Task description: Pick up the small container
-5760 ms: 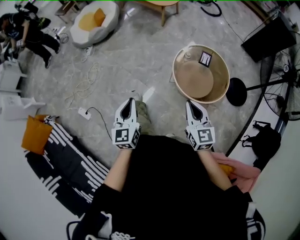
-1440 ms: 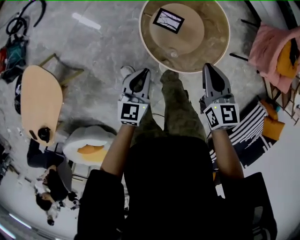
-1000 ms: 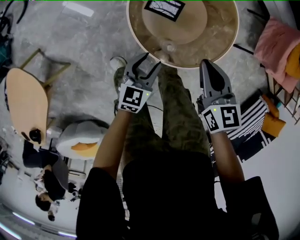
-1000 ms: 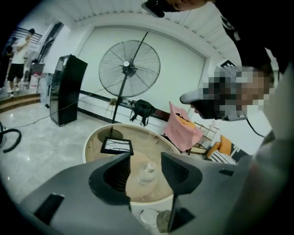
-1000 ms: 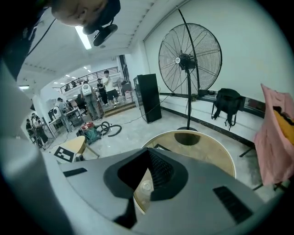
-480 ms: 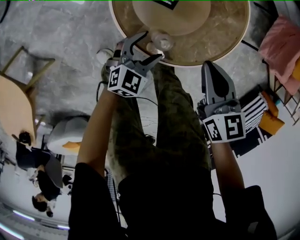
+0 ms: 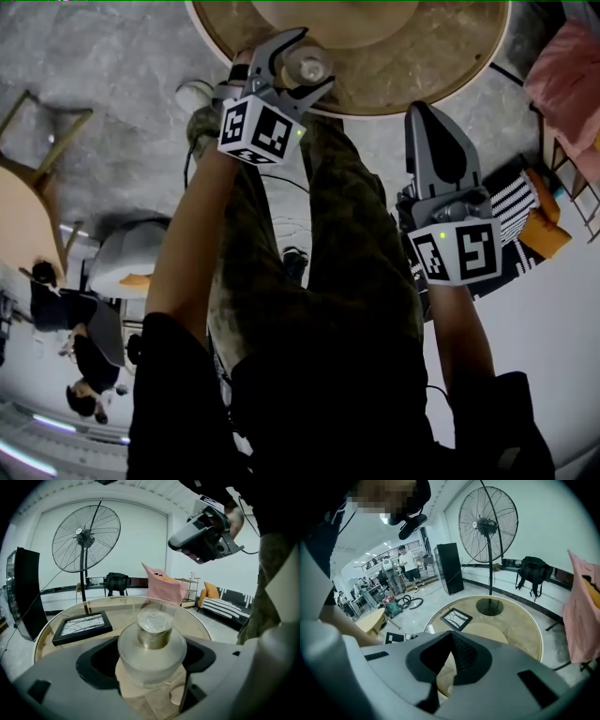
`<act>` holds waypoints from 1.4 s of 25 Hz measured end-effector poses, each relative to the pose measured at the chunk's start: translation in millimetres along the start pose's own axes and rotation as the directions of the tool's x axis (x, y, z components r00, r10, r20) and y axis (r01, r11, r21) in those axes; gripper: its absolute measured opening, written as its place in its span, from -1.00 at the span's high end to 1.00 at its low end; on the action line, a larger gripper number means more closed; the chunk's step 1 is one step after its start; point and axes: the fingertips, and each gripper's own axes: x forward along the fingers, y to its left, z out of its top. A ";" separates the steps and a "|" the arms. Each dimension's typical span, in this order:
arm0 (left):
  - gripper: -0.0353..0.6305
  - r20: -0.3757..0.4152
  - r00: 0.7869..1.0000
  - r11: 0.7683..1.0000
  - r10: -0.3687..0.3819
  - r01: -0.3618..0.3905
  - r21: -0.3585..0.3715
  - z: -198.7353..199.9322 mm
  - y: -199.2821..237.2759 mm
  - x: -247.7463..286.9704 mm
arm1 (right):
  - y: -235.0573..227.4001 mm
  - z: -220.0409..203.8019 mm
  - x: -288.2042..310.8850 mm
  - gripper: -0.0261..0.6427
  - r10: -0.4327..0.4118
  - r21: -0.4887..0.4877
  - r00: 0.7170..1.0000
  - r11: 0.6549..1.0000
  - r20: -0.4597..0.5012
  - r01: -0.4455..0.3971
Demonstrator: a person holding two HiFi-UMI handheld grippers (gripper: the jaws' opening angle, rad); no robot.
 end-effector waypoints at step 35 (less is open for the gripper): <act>-0.17 0.075 0.995 0.998 0.067 -0.065 -0.020 186.0 23.6 -94.0 | -24.4 69.3 -83.4 0.88 -0.138 0.142 0.980 0.983 0.142 0.118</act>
